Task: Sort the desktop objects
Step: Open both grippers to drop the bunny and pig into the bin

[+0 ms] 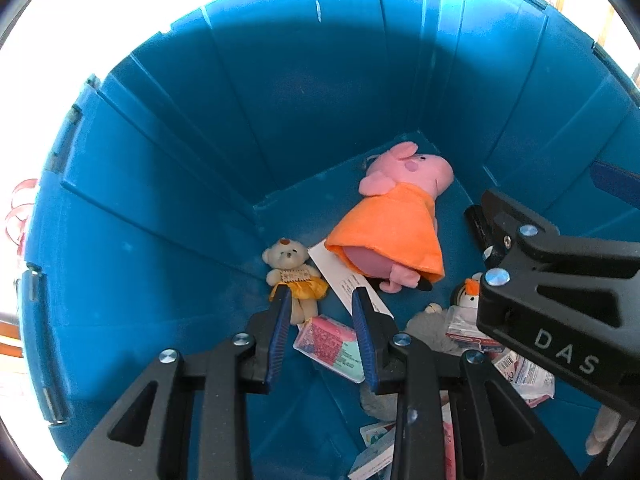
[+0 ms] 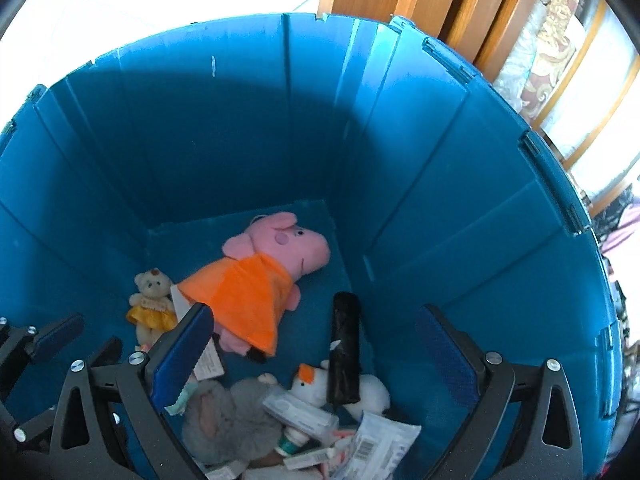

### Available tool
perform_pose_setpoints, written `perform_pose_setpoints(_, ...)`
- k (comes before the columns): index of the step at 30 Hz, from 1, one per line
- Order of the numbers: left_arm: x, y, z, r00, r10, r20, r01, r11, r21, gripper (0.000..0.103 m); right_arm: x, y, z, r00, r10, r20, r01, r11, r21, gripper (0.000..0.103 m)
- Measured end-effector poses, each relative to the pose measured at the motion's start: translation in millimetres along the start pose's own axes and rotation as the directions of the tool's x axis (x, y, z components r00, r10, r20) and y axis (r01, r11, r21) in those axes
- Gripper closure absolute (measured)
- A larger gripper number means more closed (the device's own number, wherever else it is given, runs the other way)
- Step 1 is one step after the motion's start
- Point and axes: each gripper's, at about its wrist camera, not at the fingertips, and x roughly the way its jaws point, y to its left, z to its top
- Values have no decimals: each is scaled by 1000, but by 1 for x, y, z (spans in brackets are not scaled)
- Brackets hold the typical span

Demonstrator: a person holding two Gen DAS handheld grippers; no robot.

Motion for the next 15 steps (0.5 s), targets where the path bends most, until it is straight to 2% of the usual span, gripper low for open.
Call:
perform_pose_setpoints(7, -38, 13, -7, 994, -39, 106, 44, 998, -54, 73, -19, -11, 0, 998, 46, 52, -48, 998, 41, 0)
perform_pose_setpoints(10, -54, 20, -13, 990, -66, 126, 76, 994, -77, 73, -36, -12, -1, 995, 55, 87, -58, 998, 37, 0)
perform_pose_setpoints(15, -97, 28, -32, 977, -50, 208, 66, 995, -69, 73, -76, -5, -3, 986, 78, 146, -80, 997, 10, 0)
